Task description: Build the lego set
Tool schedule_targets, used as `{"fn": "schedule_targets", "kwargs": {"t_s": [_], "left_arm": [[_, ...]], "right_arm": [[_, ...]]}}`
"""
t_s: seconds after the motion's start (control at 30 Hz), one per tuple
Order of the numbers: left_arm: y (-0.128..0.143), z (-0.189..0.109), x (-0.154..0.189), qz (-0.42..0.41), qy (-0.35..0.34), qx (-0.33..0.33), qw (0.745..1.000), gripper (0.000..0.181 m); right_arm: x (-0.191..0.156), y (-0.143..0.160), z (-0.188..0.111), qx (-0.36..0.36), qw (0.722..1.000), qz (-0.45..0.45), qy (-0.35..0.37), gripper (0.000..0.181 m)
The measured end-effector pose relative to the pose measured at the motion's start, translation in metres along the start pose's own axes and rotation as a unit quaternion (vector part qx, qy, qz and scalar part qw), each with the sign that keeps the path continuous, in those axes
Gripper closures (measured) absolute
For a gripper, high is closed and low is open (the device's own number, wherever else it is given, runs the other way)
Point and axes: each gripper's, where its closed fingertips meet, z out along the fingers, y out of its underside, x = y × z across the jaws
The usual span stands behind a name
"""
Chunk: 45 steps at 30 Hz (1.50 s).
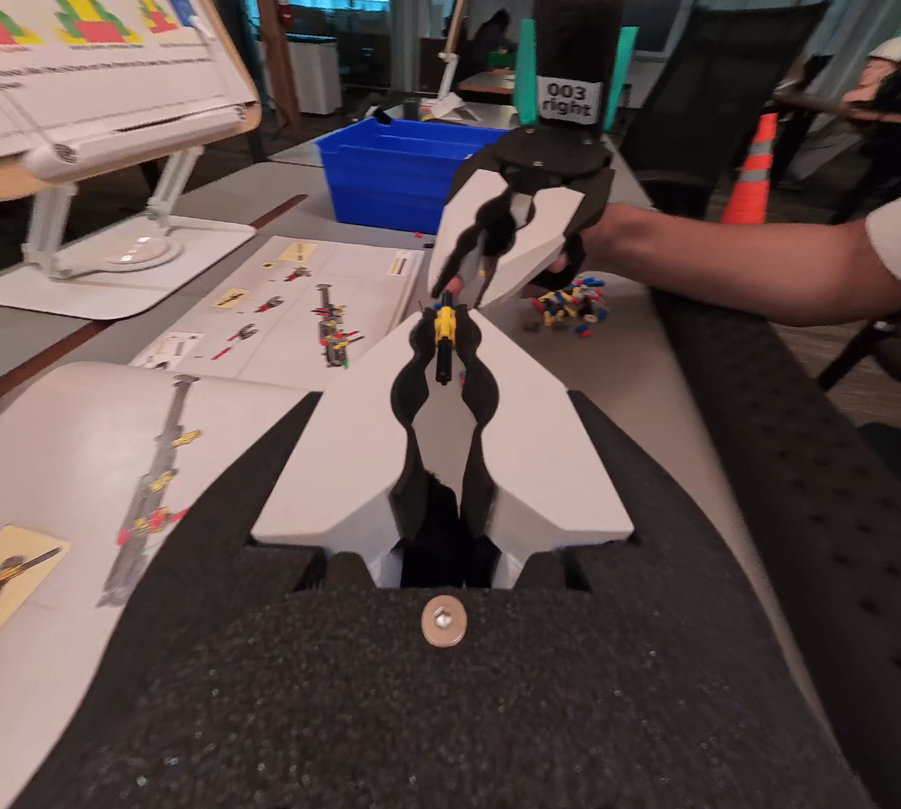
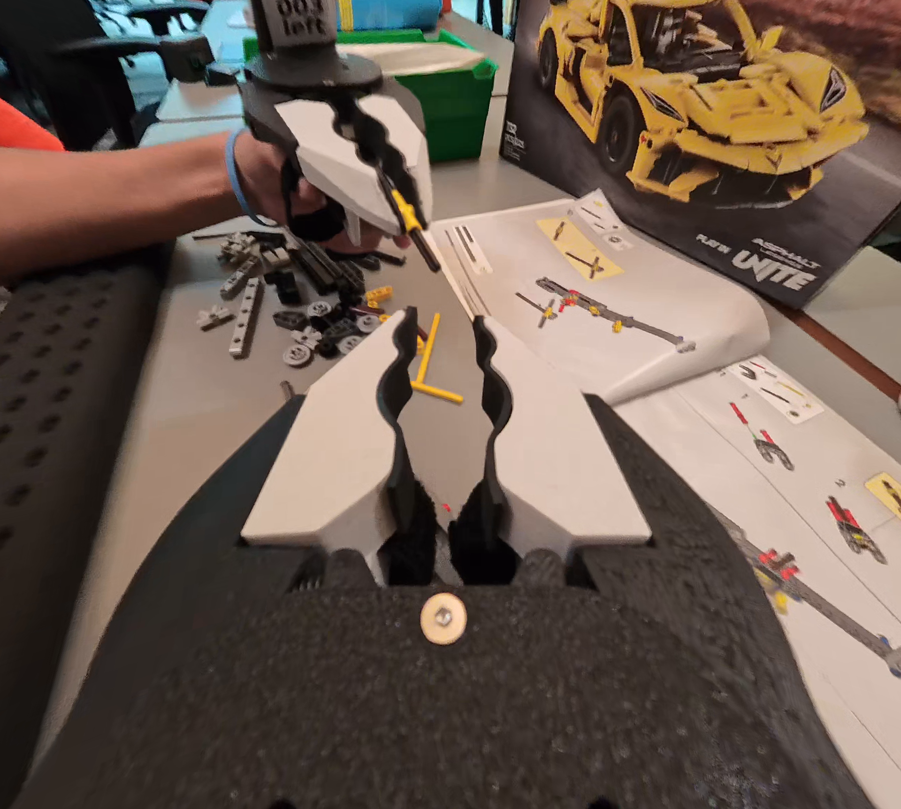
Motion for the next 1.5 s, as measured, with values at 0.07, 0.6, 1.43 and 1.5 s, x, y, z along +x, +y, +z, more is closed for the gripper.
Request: {"fn": "schedule_targets", "kwargs": {"t_s": [0.07,0.6,1.43,1.5], "left_arm": [[0.000,0.002,0.004,0.002,0.008,0.001,1.000,0.175],[0.009,0.013,0.023,0.030,0.041,-0.020,0.999,0.175],[0.017,-0.013,-0.027,0.061,-0.103,-0.062,0.991,0.157],[0.017,-0.030,-0.058,0.049,-0.192,-0.068,0.978,0.165]], "right_arm": [[-0.007,-0.006,0.001,0.020,0.999,0.026,-0.030,0.158],[-0.032,-0.020,0.000,0.052,0.995,0.024,-0.084,0.181],[0.008,0.009,-0.002,-0.031,0.992,0.126,-0.001,0.178],[0.018,0.014,0.000,-0.024,0.979,0.200,0.014,0.178]]}}
